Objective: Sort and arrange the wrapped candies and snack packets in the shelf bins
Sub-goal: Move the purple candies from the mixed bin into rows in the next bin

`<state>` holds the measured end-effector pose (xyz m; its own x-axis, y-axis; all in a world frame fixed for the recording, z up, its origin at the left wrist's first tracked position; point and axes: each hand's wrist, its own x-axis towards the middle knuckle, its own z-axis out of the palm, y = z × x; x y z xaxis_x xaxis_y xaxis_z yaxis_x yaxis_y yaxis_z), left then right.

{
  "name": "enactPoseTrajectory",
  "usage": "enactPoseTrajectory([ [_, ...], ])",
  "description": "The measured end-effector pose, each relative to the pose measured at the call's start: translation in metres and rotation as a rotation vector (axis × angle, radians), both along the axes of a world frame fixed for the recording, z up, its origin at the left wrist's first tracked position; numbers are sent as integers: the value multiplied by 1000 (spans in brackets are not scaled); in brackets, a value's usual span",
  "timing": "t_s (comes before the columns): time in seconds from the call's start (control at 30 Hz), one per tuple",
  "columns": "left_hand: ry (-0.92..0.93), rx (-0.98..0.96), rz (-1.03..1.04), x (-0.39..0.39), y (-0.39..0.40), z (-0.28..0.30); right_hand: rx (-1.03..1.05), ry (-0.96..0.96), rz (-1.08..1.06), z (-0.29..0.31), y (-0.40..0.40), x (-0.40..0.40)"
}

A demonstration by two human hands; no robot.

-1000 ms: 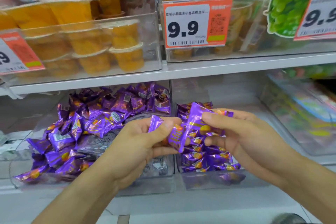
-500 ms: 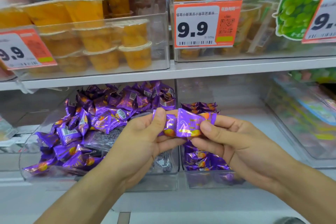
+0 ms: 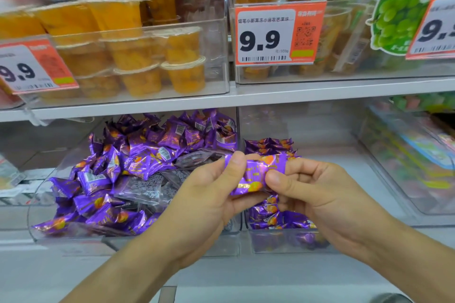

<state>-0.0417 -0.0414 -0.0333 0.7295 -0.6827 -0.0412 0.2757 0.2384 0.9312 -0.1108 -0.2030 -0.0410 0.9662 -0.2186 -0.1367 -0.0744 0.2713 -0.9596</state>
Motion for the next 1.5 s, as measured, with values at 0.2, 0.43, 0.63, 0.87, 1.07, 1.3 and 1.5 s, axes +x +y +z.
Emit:
enactPoseTrajectory([
  [0.2,-74,58,50,-1,-3,-7,-408,-80,6,8,-13,-2],
  [0.43,-382,206,150,-1,-9,-7,-388,-162,149,10,-18,-4],
  [0.63,-648,285,294,-3,-13,-10,-365,-176,186,7,-22,-7],
  [0.87,-824,590,412,20,-8,-33,-597,-111,-68,-2,-98,25],
  [1.07,-714,584,444,26,-15,-45,-964,207,-202,-56,-181,92],
  [1.3,-690,565,458,29,-16,-48,-1003,298,-137,-94,-185,116],
  [1.5,-706,584,445,29,-14,-48,-1125,265,-241,-102,-184,117],
])
